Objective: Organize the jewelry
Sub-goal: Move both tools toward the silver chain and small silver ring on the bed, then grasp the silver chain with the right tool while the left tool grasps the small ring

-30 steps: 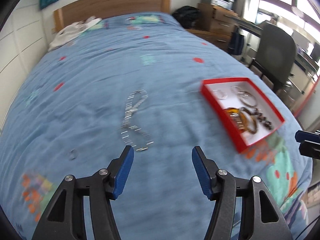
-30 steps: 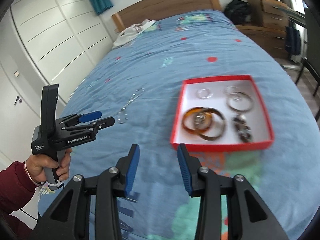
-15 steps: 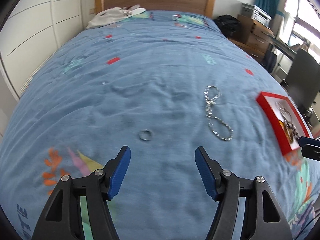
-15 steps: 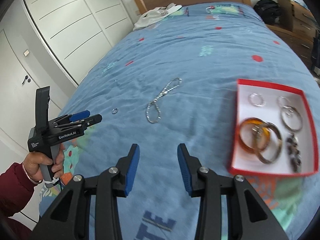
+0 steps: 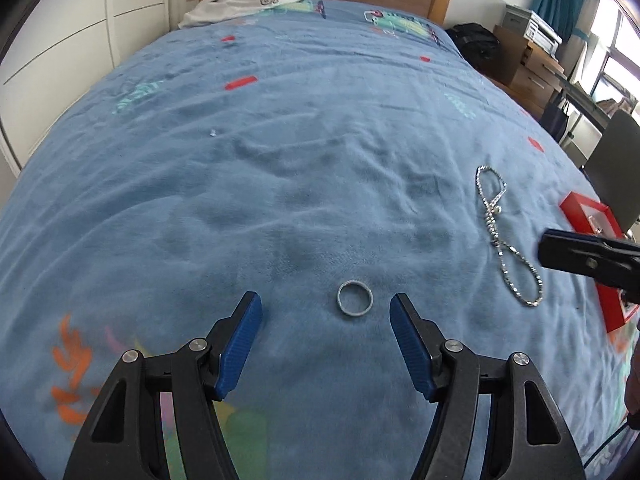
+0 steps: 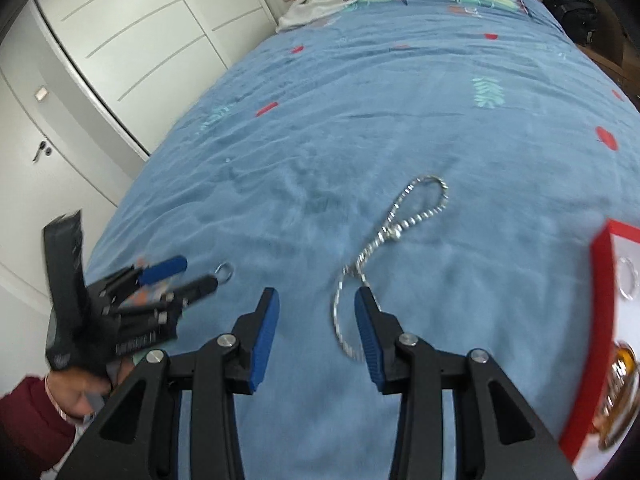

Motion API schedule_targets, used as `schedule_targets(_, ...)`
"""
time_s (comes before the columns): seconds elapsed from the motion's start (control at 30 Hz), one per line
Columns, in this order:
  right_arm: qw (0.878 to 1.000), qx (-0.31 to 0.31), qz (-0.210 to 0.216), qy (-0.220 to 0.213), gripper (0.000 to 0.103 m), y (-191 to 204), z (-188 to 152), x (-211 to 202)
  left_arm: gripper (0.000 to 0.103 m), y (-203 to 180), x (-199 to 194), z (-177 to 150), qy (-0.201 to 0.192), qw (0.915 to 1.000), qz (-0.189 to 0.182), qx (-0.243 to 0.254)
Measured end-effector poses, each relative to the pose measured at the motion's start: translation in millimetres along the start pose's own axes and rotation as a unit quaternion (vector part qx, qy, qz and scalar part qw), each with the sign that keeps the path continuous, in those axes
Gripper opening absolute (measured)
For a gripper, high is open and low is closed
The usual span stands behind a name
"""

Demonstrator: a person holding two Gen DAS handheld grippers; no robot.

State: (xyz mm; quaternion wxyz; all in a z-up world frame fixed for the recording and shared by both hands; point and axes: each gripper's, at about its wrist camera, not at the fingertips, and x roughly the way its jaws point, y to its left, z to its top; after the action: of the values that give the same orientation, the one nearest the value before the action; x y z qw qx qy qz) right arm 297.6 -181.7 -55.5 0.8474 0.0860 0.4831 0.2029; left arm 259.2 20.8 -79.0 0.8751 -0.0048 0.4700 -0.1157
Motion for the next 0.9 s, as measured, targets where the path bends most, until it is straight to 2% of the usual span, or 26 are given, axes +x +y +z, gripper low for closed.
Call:
schedule_targets(0.1, 1.0, 0.003, -0.014, 0.016, 0.039, 1.8, 7.4, 23.3, 0.062, -3.1, 9.8, 0.0, 0.004, 1.0, -0.002, 0.005)
schedule_targets(0.23, 0.999, 0.0, -0.033, 0.031, 0.041, 4.7, 7.2, 42.3, 0.052, -7.8, 16.3, -3.1, 0.003, 0.9998, 0.003, 0.018)
schedule_targets(0.3, 0.998, -0.001, -0.043, 0.038, 0.042, 5.2, 4.9, 49.1, 0.043, -9.2, 16.6, -3.5, 0.001, 0.9998, 0.004, 0.02)
schedule_targets(0.57, 0.999, 0.016, -0.046, -0.009, 0.042, -0.4, 2.1, 34.4, 0.025, -12.6, 17.0, -6.3, -0.004, 0.9997, 0.0, 0.026)
schedule_targets(0.63, 0.998, 0.02, -0.052, -0.004, 0.042, -4.1, 6.1, 36.9, 0.02, -12.8, 17.5, -5.3, -0.004, 0.9996, -0.003, 0.026)
schedule_targets(0.83, 0.997, 0.015, -0.065, 0.034, 0.042, -6.6, 12.4, 60.7, 0.018, -14.1, 13.4, -7.8, -0.008, 0.9995, -0.011, 0.029)
schedule_targets(0.87, 0.997, 0.007, -0.072, 0.038, 0.04, -5.2, 11.4, 62.5, 0.018, -14.9, 12.3, -7.9, -0.008, 0.9995, -0.012, 0.03)
schedule_targets(0.9, 0.996, 0.001, -0.075, 0.039, 0.028, -3.6, 10.3, 63.2, 0.018, -15.9, 10.8, -7.9, -0.009, 0.9994, -0.011, 0.031)
